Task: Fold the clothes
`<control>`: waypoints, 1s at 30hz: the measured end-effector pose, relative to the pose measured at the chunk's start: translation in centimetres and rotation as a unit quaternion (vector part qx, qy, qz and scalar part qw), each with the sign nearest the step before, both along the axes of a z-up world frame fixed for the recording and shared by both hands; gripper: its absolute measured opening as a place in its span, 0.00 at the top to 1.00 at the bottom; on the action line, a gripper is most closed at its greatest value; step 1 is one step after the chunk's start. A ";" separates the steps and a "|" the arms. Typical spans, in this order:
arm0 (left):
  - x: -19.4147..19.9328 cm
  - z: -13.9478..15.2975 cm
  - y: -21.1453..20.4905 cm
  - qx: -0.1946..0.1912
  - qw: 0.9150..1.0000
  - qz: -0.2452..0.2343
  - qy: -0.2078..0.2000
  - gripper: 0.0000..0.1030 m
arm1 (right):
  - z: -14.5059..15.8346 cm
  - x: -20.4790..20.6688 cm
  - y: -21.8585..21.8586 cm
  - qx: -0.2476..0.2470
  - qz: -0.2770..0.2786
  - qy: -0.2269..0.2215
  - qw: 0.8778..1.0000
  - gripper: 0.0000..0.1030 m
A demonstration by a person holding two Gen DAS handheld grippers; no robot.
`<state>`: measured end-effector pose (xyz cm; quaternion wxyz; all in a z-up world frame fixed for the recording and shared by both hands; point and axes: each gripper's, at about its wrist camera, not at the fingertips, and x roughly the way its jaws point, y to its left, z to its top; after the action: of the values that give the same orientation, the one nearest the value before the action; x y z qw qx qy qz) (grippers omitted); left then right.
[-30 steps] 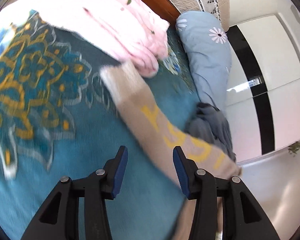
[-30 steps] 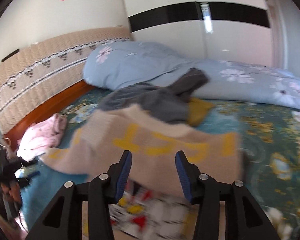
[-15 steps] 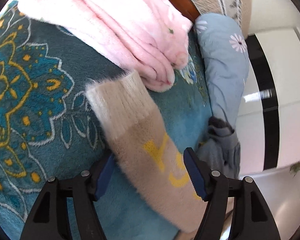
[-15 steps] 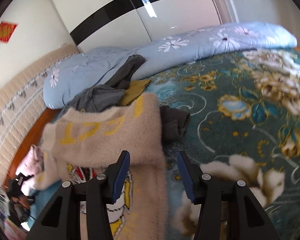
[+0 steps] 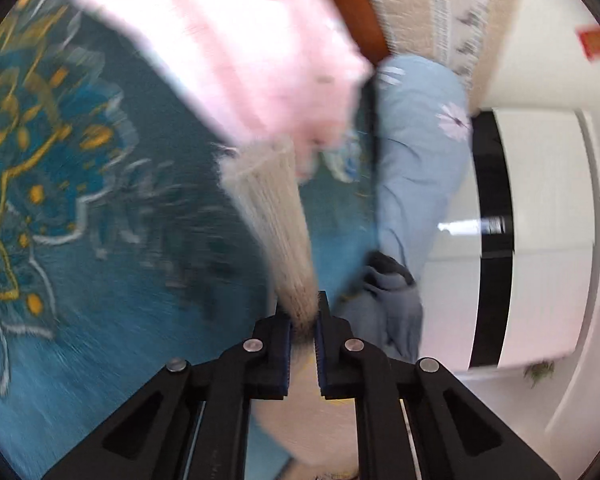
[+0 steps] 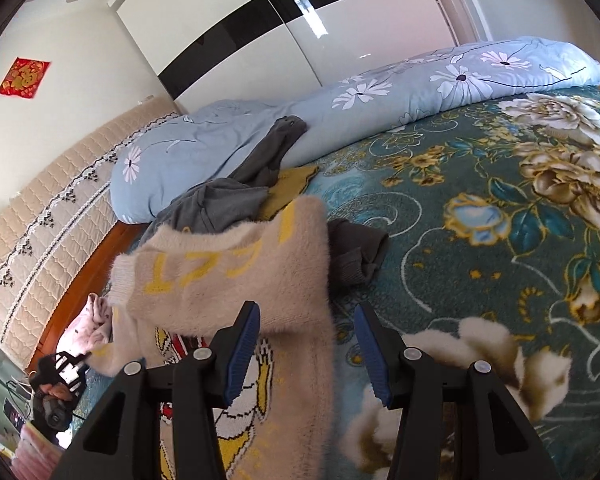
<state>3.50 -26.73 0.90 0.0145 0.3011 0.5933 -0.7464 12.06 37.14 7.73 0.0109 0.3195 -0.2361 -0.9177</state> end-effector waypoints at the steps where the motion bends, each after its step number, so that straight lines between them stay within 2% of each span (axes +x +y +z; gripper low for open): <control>1: 0.0 1.5 0.5 -0.016 1.000 -0.008 0.013 0.91 | 0.1 -0.1 0.2 0.000 0.001 0.004 1.000 0.49; 4: 0.0 7.2 2.8 -0.066 0.995 -0.039 0.071 0.91 | 0.1 -0.1 0.8 -0.002 0.003 0.017 1.000 0.49; 7: 0.4 13.6 6.5 -0.129 0.979 -0.082 0.136 0.91 | -0.5 -0.1 1.1 -0.010 0.005 0.028 1.000 0.49; 10: 1.6 19.0 11.4 -0.203 0.951 -0.137 0.186 0.91 | -1.3 -0.3 1.3 -0.014 0.015 0.024 1.000 0.49; 12: 1.6 21.6 15.9 -0.252 0.927 -0.175 0.214 0.91 | -1.2 -0.2 1.7 -0.019 0.017 0.032 0.999 0.49; 14: 2.1 22.9 20.2 -0.294 0.903 -0.214 0.230 0.91 | -0.9 0.0 2.1 -0.029 0.015 0.043 0.999 0.49; 18: 1.7 22.0 28.3 -0.333 0.868 -0.285 0.232 0.91 | -0.9 0.0 2.1 -0.043 0.020 0.046 0.998 0.49; 21: 1.8 20.0 33.8 -0.353 0.845 -0.334 0.225 0.91 | -0.9 -0.2 1.5 -0.030 0.029 0.043 0.998 0.49; 22: 2.0 19.0 35.5 -0.367 0.833 -0.348 0.223 0.91 | -0.9 -0.3 1.2 -0.023 0.032 0.042 0.998 0.49; 26: 1.6 13.7 40.2 -0.361 0.825 -0.398 0.176 0.91 | -1.4 -1.1 0.6 -0.011 0.040 0.023 0.999 0.48; 27: 1.6 12.7 40.8 -0.357 0.825 -0.406 0.164 0.91 | -1.6 -1.3 0.6 -0.016 0.040 0.017 0.999 0.48; 30: 1.1 10.4 43.0 -0.371 0.812 -0.430 0.133 0.91 | -2.1 -1.6 0.6 -0.021 0.036 0.002 0.999 0.48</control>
<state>4.61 16.26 11.34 -0.2769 0.3949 0.0772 -0.8726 10.44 37.73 5.64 0.0512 0.3257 -0.2434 -0.9121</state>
